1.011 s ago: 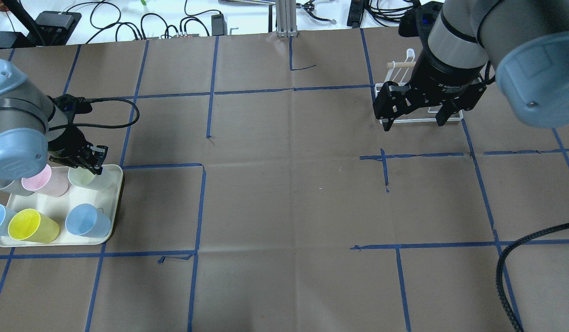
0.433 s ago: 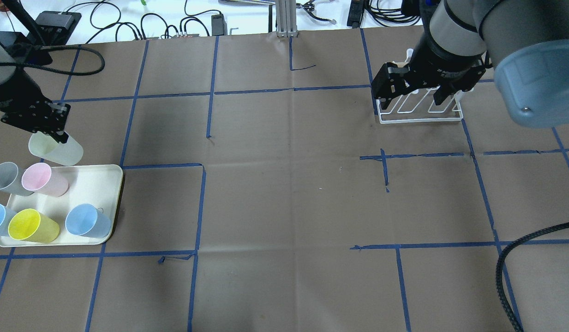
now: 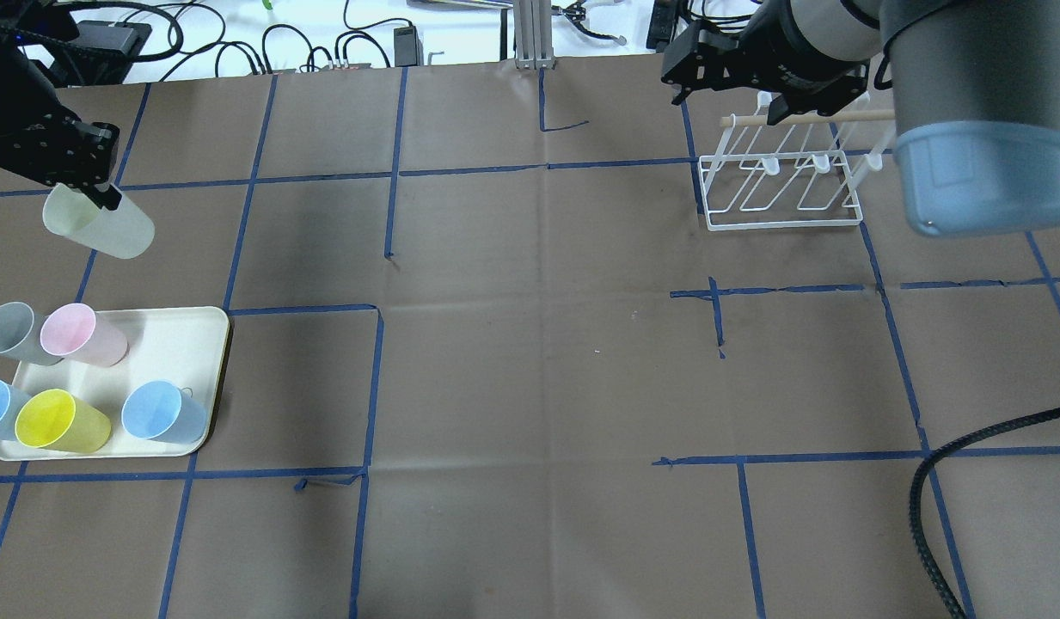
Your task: Transfer IKEA cup to right arm and place on rack
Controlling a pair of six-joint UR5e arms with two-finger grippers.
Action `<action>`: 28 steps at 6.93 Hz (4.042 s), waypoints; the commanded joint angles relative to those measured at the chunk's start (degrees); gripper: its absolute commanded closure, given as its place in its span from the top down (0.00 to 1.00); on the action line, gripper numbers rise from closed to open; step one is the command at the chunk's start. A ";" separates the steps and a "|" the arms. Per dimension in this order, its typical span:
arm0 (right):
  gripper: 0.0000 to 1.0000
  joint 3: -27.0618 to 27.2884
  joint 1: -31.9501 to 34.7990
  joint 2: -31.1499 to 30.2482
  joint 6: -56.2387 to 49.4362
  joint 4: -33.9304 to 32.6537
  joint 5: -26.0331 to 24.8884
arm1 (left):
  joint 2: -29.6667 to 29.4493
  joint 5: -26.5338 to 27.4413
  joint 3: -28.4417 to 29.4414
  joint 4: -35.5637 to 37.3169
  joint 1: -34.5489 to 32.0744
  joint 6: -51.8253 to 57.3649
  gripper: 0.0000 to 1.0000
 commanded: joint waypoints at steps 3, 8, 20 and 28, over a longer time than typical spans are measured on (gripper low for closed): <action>1.00 16.36 0.00 0.99 36.81 -35.19 15.56 | -0.30 -17.42 -2.81 14.92 -5.13 0.74 0.00; 1.00 29.21 2.01 4.84 66.48 -72.11 15.56 | 1.55 -37.19 -21.84 58.12 -15.17 0.14 0.00; 1.00 25.80 3.34 16.72 66.51 -82.03 19.08 | -5.04 -52.54 -41.82 108.87 -20.35 -21.36 0.00; 0.99 22.54 4.22 20.24 69.41 -81.85 17.58 | -5.22 -52.54 -42.02 110.16 -20.36 -22.99 0.00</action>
